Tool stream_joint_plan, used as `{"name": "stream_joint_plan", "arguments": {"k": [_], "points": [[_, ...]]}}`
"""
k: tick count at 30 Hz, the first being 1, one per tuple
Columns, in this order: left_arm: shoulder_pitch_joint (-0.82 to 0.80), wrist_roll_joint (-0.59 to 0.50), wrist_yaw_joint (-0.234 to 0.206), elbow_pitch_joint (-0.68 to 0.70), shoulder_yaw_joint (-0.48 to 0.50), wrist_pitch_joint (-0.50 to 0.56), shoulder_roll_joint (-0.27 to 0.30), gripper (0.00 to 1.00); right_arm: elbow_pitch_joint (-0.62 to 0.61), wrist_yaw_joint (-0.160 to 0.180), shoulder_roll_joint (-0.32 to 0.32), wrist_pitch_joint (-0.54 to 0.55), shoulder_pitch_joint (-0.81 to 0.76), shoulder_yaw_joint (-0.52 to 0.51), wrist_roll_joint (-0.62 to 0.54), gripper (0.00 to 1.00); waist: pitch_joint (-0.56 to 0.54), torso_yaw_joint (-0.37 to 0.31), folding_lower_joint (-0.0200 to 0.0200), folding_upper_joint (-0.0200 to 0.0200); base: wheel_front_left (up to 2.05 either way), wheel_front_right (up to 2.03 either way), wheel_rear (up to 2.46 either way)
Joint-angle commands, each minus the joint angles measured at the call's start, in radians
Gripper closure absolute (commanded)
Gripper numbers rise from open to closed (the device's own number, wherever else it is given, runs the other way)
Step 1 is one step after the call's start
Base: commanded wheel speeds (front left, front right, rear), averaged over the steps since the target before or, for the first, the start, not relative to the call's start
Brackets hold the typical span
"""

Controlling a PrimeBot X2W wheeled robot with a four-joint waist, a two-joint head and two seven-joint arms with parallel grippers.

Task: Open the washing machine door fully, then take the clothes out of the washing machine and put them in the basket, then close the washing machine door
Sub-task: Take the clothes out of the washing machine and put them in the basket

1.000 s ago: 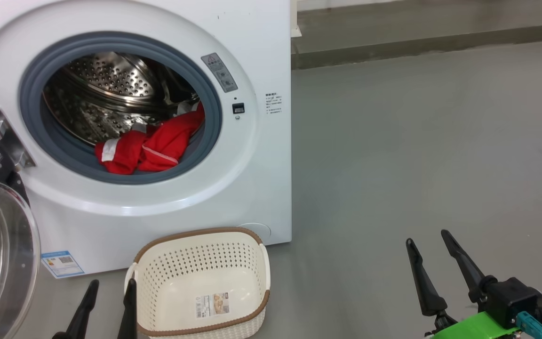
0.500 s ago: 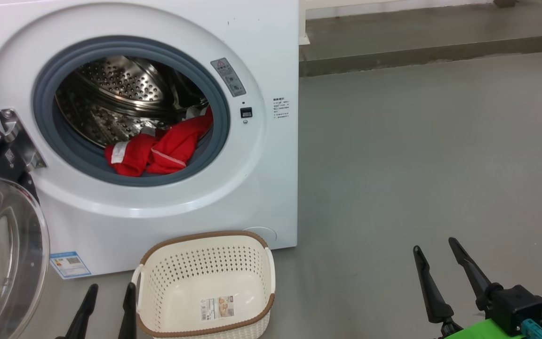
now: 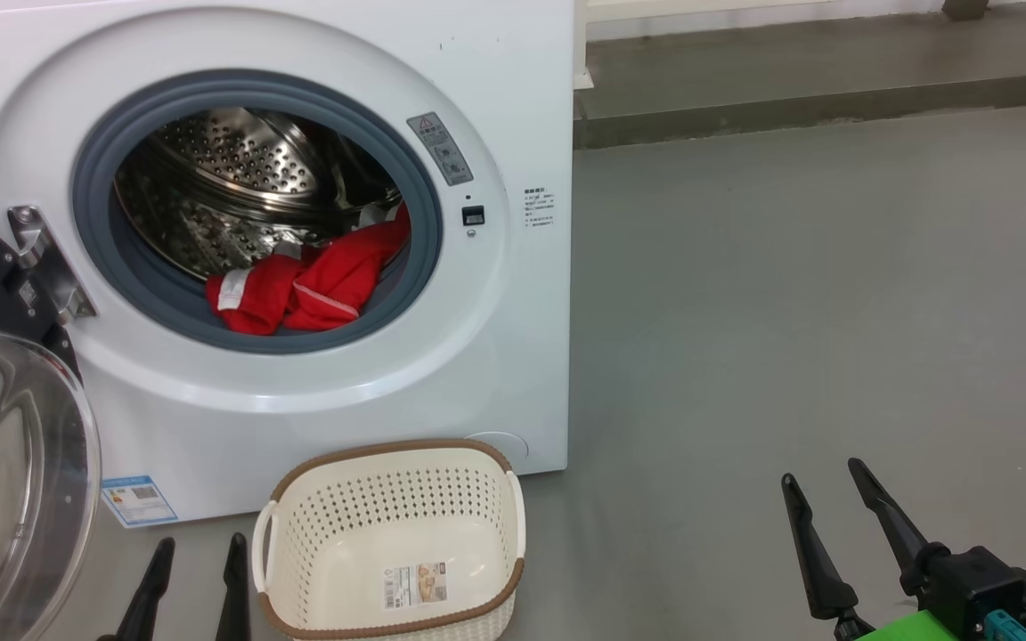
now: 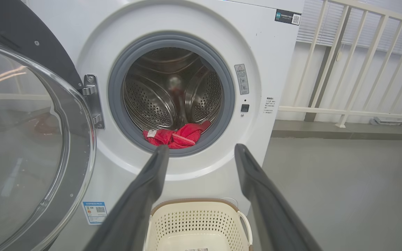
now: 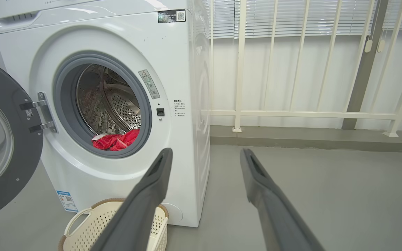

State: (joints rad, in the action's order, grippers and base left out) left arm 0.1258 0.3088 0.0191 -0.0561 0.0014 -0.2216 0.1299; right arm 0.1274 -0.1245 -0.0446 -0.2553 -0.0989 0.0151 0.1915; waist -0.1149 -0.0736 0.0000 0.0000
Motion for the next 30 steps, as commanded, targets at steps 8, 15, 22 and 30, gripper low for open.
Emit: {"name": "stream_joint_plan", "arguments": {"k": [8, 15, 22, 30], "points": [[-0.022, 0.006, -0.008, 0.029, 0.034, 0.007, 0.013, 0.00, -0.018, -0.006, -0.006, -0.006, 0.027, 0.039, -0.005, 0.00, 0.004, 0.001, 0.0000, 0.0000, 1.17, -1.17, 0.00], [-0.026, 0.039, 0.027, 0.051, 0.025, -0.001, 0.016, 0.00, -0.010, -0.006, -0.011, -0.006, 0.032, 0.054, -0.002, 0.00, 0.014, 0.006, 0.0000, 0.0000, 1.94, -1.94, 0.00], [-0.021, 0.039, 0.018, 0.054, 0.030, -0.004, 0.025, 0.00, -0.006, -0.006, -0.013, -0.006, 0.039, 0.053, -0.002, 0.00, 0.019, 0.010, 0.0000, 0.0000, 1.29, -1.29, 0.00], [-0.028, 0.040, 0.016, 0.057, 0.030, -0.008, 0.033, 0.00, -0.005, -0.006, -0.013, -0.006, 0.052, 0.066, -0.002, 0.00, 0.030, 0.010, 0.0000, 0.0000, 0.30, -0.30, 0.00]]}}
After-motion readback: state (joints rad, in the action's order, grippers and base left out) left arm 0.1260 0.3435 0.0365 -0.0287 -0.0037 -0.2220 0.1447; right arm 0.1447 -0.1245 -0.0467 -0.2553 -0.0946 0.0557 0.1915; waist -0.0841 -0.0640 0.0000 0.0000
